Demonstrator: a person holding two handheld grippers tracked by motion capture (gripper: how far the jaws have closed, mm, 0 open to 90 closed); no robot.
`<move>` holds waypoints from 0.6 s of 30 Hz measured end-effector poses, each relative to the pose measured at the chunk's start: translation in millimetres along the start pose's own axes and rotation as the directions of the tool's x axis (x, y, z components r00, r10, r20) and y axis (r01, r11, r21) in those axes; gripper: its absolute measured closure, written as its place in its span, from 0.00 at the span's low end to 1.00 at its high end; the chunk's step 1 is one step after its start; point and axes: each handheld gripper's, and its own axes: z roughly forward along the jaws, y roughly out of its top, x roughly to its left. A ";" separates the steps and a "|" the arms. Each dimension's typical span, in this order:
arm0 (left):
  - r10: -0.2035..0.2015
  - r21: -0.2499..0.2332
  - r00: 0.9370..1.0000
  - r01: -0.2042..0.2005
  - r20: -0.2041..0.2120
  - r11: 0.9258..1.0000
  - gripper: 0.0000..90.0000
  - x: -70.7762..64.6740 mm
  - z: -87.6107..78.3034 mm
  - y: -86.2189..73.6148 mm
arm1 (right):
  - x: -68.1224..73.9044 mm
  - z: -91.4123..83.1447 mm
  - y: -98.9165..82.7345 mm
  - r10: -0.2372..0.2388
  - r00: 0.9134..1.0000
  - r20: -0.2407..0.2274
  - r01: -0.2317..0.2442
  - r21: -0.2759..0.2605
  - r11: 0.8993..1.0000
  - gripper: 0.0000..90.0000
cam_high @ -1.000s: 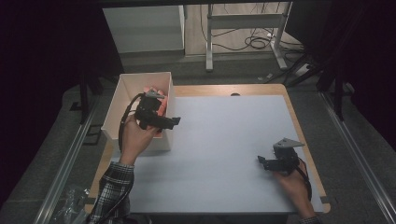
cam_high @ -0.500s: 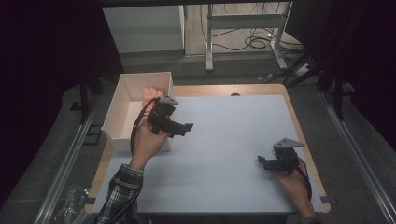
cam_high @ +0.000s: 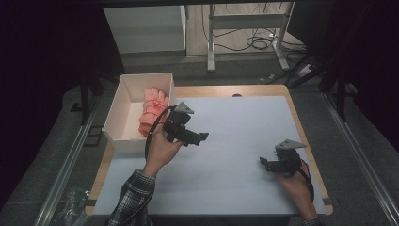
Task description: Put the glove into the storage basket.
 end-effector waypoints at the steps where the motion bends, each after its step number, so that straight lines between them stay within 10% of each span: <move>1: 0.001 -0.001 1.000 -0.001 0.002 1.000 0.04 -1.3 1.8 -0.6 | -0.2 0.1 0.0 -0.003 1.000 0.000 0.003 -0.002 1.000 0.22; 18: 0.035 0.008 0.998 -0.035 0.061 0.999 0.04 -26.3 31.1 -19.9 | -0.2 -0.1 0.1 -0.003 1.000 -0.001 0.003 0.000 1.000 0.22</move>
